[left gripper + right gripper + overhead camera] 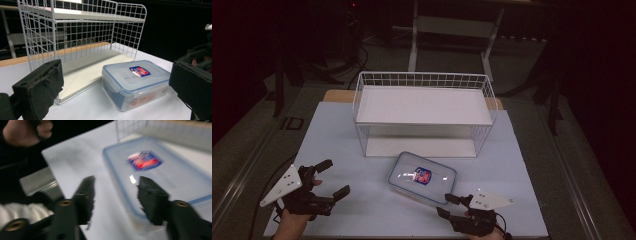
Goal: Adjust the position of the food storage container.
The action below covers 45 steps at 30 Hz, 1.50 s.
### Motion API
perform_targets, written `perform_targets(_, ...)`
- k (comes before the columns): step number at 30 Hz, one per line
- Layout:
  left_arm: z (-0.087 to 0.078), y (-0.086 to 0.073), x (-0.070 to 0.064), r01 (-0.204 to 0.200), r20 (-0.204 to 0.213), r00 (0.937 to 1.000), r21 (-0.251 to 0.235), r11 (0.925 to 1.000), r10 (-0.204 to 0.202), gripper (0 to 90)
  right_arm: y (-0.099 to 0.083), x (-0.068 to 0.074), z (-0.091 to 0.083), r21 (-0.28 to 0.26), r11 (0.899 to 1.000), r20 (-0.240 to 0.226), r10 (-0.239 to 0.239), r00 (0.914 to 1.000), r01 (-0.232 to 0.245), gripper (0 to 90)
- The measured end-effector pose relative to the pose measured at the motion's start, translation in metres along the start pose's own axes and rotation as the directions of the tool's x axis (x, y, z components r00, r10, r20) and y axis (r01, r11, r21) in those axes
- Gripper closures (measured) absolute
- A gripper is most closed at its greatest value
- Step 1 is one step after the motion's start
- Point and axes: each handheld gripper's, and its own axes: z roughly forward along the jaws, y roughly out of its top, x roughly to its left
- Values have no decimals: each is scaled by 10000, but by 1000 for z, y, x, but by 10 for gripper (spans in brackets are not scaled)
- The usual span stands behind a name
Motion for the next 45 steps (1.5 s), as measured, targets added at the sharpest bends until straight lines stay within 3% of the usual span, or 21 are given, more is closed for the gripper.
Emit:
perform_targets(8, 0, 0, 0, -55, 15, 10000, 10, 10000, 55, 0, -11, -3, 20, 1105, 9939, -45, 0, 10000, 4, 747)
perform_targets(13, 0, -1, 0, -91, 2, 10000, 45, 9999, 91, 0, -15, -7, 24, 1567, 9876, 254, 17, 9997, -57, 898)
perform_targets(18, 1, -1, 0, -94, 36, 9999, 81, 9999, 94, 0, -17, -4, 26, 1892, 9815, 444, -381, 9983, 290, 900)
perform_targets(23, 1, -2, 0, -87, 29, 10000, 102, 9999, 86, 0, -17, -7, 23, 1897, 9817, 643, -296, 9975, 169, 900)
perform_targets(27, 1, -2, 0, -69, 40, 10000, 129, 9999, 69, 0, -17, -15, 15, 1700, 9853, 1162, -13, 9932, -186, 900)
perform_targets(32, 2, -2, 0, -76, 62, 10000, 135, 9999, 76, 0, -17, -28, 7, 1423, 9884, 1982, 239, 9799, -528, 900)
perform_targets(37, 2, -2, 0, -97, 57, 9999, 137, 9999, 96, 0, -18, -26, 13, 1791, 9830, 1582, 122, 9873, -408, 900)
perform_targets(45, 2, -2, 0, -76, 81, 9999, 150, 9999, 74, 0, -18, -32, 16, 1856, 9821, 1747, -1, 9846, -328, 900)
